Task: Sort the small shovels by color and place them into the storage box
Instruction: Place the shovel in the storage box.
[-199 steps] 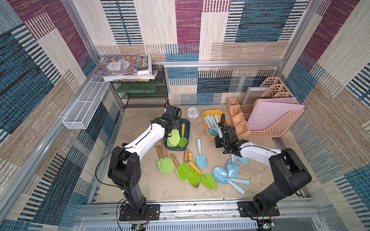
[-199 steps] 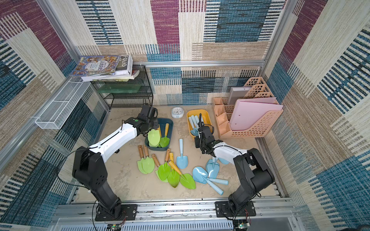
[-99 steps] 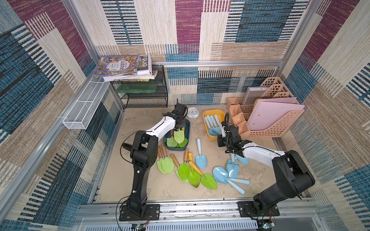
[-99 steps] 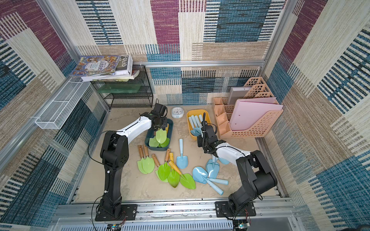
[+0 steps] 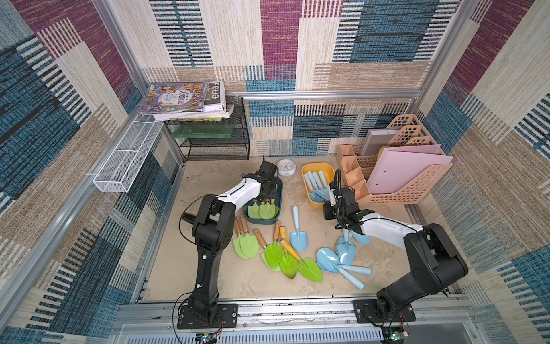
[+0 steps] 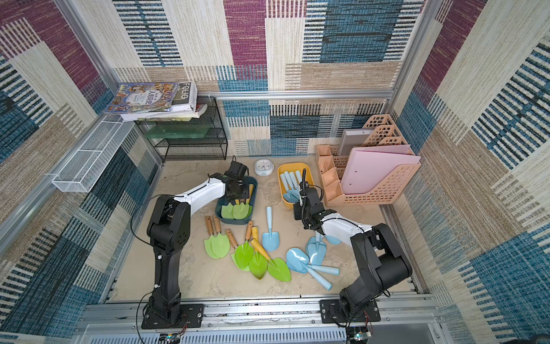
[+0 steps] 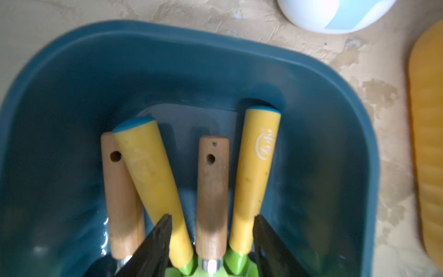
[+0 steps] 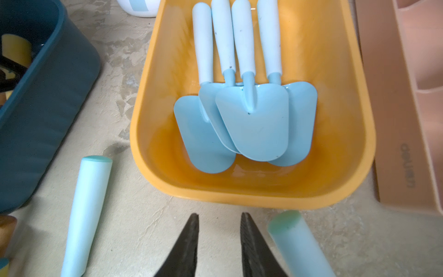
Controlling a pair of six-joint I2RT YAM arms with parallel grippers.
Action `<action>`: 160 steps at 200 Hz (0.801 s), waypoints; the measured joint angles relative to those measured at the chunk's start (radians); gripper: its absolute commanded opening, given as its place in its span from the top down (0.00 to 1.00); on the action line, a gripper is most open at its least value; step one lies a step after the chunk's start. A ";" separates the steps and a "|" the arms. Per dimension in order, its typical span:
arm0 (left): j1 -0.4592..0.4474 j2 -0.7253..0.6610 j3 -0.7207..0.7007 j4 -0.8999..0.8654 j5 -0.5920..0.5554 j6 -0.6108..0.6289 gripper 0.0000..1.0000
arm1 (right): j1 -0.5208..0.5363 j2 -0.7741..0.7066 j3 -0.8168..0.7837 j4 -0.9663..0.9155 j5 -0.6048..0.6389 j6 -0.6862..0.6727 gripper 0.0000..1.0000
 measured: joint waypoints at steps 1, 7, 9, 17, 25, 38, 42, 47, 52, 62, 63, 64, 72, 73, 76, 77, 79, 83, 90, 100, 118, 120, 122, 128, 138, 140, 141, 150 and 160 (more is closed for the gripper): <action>0.000 -0.002 -0.001 0.000 0.000 -0.001 0.44 | 0.000 -0.001 -0.001 0.000 0.000 0.000 0.67; 0.000 -0.019 -0.009 0.002 0.002 -0.001 0.44 | 0.001 -0.011 -0.005 0.001 0.000 -0.001 0.67; 0.000 -0.024 -0.012 0.003 0.002 -0.001 0.44 | 0.001 -0.013 -0.005 0.002 0.000 -0.002 0.67; -0.001 -0.056 -0.031 0.008 0.002 -0.004 0.44 | 0.001 -0.024 -0.009 0.004 -0.001 -0.003 0.67; -0.003 -0.089 -0.051 0.014 0.002 -0.005 0.44 | 0.002 -0.039 -0.013 0.008 -0.002 -0.005 0.66; -0.007 -0.158 -0.100 0.035 0.002 -0.018 0.44 | 0.003 -0.062 -0.021 0.014 -0.008 -0.010 0.66; -0.009 -0.178 -0.119 0.046 0.002 -0.021 0.44 | 0.003 -0.069 -0.024 0.015 -0.009 -0.011 0.66; -0.011 -0.211 -0.148 0.060 0.001 -0.024 0.44 | 0.005 -0.077 -0.027 0.015 -0.014 -0.013 0.66; -0.011 -0.238 -0.175 0.067 0.000 -0.024 0.44 | 0.006 -0.085 -0.031 0.016 -0.018 -0.015 0.65; -0.014 -0.302 -0.252 0.098 -0.010 -0.034 0.44 | 0.014 -0.098 -0.038 0.017 -0.026 -0.021 0.65; -0.015 -0.307 -0.259 0.100 -0.012 -0.035 0.44 | 0.016 -0.100 -0.039 0.017 -0.027 -0.023 0.65; -0.015 -0.314 -0.267 0.102 -0.013 -0.037 0.44 | 0.017 -0.101 -0.039 0.017 -0.028 -0.023 0.65; -0.018 -0.367 -0.340 0.128 -0.026 -0.054 0.44 | 0.029 -0.108 -0.040 0.016 -0.036 -0.030 0.64; -0.018 -0.372 -0.349 0.132 -0.027 -0.055 0.44 | 0.031 -0.109 -0.040 0.016 -0.037 -0.031 0.64; -0.020 -0.388 -0.374 0.140 -0.030 -0.058 0.44 | 0.037 -0.111 -0.040 0.016 -0.039 -0.035 0.64; -0.020 -0.394 -0.383 0.144 -0.032 -0.059 0.44 | 0.039 -0.112 -0.039 0.016 -0.040 -0.036 0.64; -0.021 -0.405 -0.402 0.151 -0.034 -0.061 0.44 | 0.043 -0.112 -0.038 0.015 -0.042 -0.037 0.64; -0.023 -0.422 -0.432 0.160 -0.041 -0.067 0.44 | 0.053 -0.112 -0.034 0.013 -0.044 -0.041 0.63; -0.026 -0.451 -0.488 0.173 -0.053 -0.082 0.44 | 0.074 -0.109 -0.024 0.013 -0.051 -0.048 0.63; -0.032 -0.480 -0.558 0.190 -0.065 -0.088 0.44 | 0.105 -0.099 -0.004 0.012 -0.061 -0.057 0.63; -0.041 -0.506 -0.634 0.203 -0.085 -0.102 0.43 | 0.157 -0.053 0.047 0.011 -0.078 -0.067 0.62; -0.042 -0.508 -0.640 0.205 -0.088 -0.103 0.43 | 0.160 -0.047 0.052 0.011 -0.079 -0.067 0.62; -0.042 -0.510 -0.646 0.206 -0.091 -0.105 0.43 | 0.166 -0.037 0.060 0.010 -0.080 -0.067 0.62; -0.042 -0.518 -0.663 0.216 -0.101 -0.105 0.41 | 0.178 -0.014 0.076 0.010 -0.085 -0.066 0.62; -0.042 -0.531 -0.678 0.224 -0.115 -0.109 0.38 | 0.191 0.029 0.101 0.006 -0.092 -0.061 0.61; -0.042 -0.534 -0.679 0.225 -0.118 -0.109 0.37 | 0.192 0.036 0.105 0.005 -0.093 -0.060 0.61; -0.042 -0.535 -0.681 0.225 -0.119 -0.109 0.37 | 0.192 0.043 0.109 0.004 -0.093 -0.058 0.61; -0.041 -0.548 -0.688 0.228 -0.130 -0.110 0.36 | 0.193 0.081 0.127 -0.007 -0.091 -0.044 0.61; -0.041 -0.562 -0.690 0.230 -0.139 -0.117 0.36 | 0.193 0.119 0.143 -0.018 -0.089 -0.030 0.61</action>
